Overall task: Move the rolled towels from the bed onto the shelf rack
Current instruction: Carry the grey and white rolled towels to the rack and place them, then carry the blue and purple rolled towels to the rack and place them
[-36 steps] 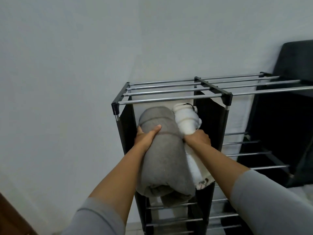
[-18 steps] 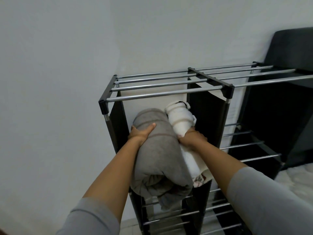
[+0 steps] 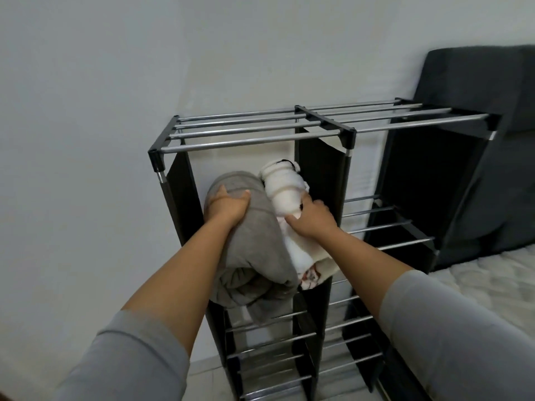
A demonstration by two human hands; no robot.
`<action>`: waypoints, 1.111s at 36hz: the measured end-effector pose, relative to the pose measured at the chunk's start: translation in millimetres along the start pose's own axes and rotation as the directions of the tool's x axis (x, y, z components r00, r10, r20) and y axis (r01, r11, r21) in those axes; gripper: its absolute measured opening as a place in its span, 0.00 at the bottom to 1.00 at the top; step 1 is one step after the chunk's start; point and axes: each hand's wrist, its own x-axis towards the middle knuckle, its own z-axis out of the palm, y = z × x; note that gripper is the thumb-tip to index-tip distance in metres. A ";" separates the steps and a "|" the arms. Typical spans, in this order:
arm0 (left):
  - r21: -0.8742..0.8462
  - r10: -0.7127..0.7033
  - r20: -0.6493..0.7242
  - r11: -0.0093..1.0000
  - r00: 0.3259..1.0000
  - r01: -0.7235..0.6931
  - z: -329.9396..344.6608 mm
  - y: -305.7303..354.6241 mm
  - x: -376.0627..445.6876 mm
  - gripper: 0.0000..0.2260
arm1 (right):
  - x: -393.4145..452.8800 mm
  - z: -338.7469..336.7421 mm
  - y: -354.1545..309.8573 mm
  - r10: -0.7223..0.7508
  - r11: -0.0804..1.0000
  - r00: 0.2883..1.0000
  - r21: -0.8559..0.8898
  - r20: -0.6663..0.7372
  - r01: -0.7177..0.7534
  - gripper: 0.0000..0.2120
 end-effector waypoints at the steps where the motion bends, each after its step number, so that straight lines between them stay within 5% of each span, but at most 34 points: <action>1: 0.011 0.022 -0.013 1.000 1.000 -0.022 2.5 3.8 -7.3 0.36 | -6.3 -3.9 3.0 -0.023 1.000 1.000 0.008 -0.011 0.023 0.40; 13: -0.062 0.152 -0.125 0.985 0.981 -0.160 49.3 48.1 -113.4 0.33 | -102.9 -44.5 68.6 -0.191 0.974 0.979 0.108 -0.070 0.198 0.32; 23: -0.136 0.218 0.011 0.967 0.976 -0.214 132.3 84.9 -225.5 0.31 | -178.8 -95.0 202.4 0.111 0.985 0.983 0.146 -0.143 -0.090 0.30; 31: -0.130 0.266 0.222 0.961 0.938 -0.242 208.6 125.5 -299.2 0.31 | -241.4 -127.1 305.8 0.381 0.914 0.902 0.228 -0.202 -0.335 0.31; 40: -0.152 0.395 0.546 0.914 0.739 -0.376 300.7 183.7 -379.0 0.31 | -306.2 -158.1 399.6 0.626 0.769 0.749 0.327 -0.216 -0.549 0.32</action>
